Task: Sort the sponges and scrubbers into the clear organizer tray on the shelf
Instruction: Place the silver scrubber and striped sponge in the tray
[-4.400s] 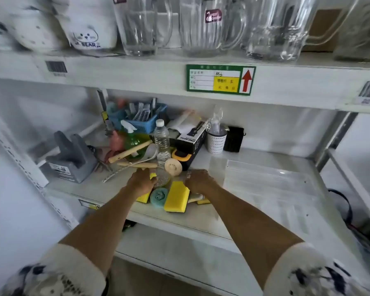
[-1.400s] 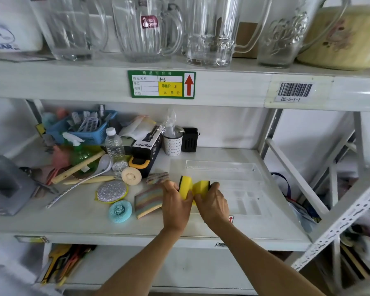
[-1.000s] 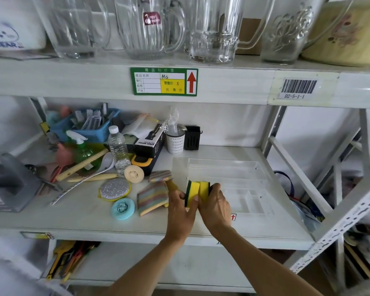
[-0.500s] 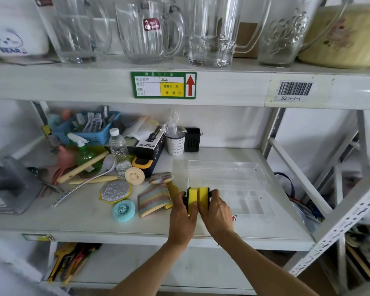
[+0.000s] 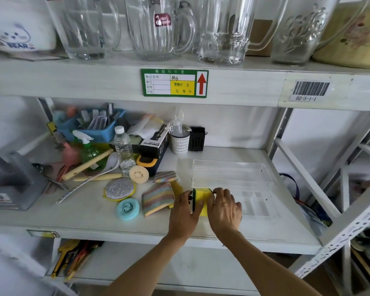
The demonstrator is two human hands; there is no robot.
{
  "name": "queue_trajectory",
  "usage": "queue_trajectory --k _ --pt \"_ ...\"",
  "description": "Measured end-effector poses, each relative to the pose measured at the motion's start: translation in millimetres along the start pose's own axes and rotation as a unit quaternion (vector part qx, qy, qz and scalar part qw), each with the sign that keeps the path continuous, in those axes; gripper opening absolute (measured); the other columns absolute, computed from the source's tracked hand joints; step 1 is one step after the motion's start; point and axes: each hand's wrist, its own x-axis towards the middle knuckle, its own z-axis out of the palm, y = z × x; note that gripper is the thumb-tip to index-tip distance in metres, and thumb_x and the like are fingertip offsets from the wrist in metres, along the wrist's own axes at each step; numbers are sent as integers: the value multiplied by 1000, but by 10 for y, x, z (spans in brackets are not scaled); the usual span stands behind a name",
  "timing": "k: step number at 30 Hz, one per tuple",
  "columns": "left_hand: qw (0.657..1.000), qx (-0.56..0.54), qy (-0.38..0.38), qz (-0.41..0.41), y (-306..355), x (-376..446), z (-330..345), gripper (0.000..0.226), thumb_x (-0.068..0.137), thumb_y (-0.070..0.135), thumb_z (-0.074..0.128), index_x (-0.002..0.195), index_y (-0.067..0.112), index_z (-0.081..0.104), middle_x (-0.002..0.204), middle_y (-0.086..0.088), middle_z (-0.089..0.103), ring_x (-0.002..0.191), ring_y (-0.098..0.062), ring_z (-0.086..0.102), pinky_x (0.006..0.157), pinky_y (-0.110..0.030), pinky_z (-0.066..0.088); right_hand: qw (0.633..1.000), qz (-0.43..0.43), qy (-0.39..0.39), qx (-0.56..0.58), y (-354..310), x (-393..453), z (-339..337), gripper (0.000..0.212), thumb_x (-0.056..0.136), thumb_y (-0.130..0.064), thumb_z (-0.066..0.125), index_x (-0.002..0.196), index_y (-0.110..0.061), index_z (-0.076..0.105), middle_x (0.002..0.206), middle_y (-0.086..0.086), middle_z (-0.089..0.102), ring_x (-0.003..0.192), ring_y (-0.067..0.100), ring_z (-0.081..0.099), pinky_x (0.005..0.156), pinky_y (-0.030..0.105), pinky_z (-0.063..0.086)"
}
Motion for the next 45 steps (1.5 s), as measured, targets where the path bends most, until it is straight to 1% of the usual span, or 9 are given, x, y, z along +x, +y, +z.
queue_trajectory --k 3,6,10,14,21,26,30,35,45 --pt "999 -32 11 -12 -78 46 -78 36 93 45 48 118 21 51 111 -1 62 100 -16 61 87 -37 54 998 -4 57 34 -136 131 -33 23 96 -31 42 105 -18 59 101 3 64 95 28 61 76 39 40" --pt "999 -41 33 -3 -188 131 -233 19 93 35 50 107 22 53 102 -1 63 93 -15 61 82 -40 55 994 -47 66 74 -375 259 -21 18 94 -28 46 103 -18 59 99 4 64 93 29 62 74 39 41" --pt "996 2 87 5 -404 267 -514 16 93 26 52 106 18 58 98 0 68 89 -17 65 83 -35 52 986 -127 -5 107 -775 369 101 20 92 -25 50 107 -16 59 106 7 62 96 31 60 78 37 42" --pt "993 17 111 -37 -723 345 -862 16 91 16 55 106 11 60 101 -7 67 90 -22 66 77 -31 52 973 -183 -98 102 -1112 395 262 25 93 -23 48 113 -12 58 111 11 60 100 34 61 83 39 47" --pt "978 95 150 -109 -1241 413 -1461 20 87 8 59 107 7 61 106 -14 65 96 -31 64 80 -37 51 976 -140 -155 55 -1268 606 457 31 92 -21 53 121 -10 54 118 13 56 106 33 59 84 38 48" --pt "978 112 117 -134 -1417 512 -1611 25 84 9 62 109 7 62 110 -17 62 100 -32 63 85 -41 52 980 -89 -178 29 -1320 834 497 32 91 -15 53 122 -9 51 121 14 53 110 37 58 86 40 50" --pt "976 125 94 -153 -1465 641 -1645 28 84 14 61 112 9 61 114 -16 60 104 -32 61 88 -43 52 973 -53 -223 6 -1416 930 557 33 95 -16 49 127 -8 45 128 17 49 120 37 54 94 41 47" --pt "961 199 42 -186 -1549 807 -1696 34 88 23 59 120 13 56 123 -13 56 117 -29 52 95 -44 48 970 -29 -241 -36 -1532 998 606 40 94 -15 56 131 -8 44 133 15 47 123 33 53 97 40 47" --pt "932 269 -56 -235 -1620 1060 -1609 53 90 35 56 134 9 41 131 -21 48 120 -38 49 97 -46 46 963 -6 -260 -73 -1540 1090 750 42 94 -24 57 132 -10 46 131 14 54 119 30 55 98 39 48"
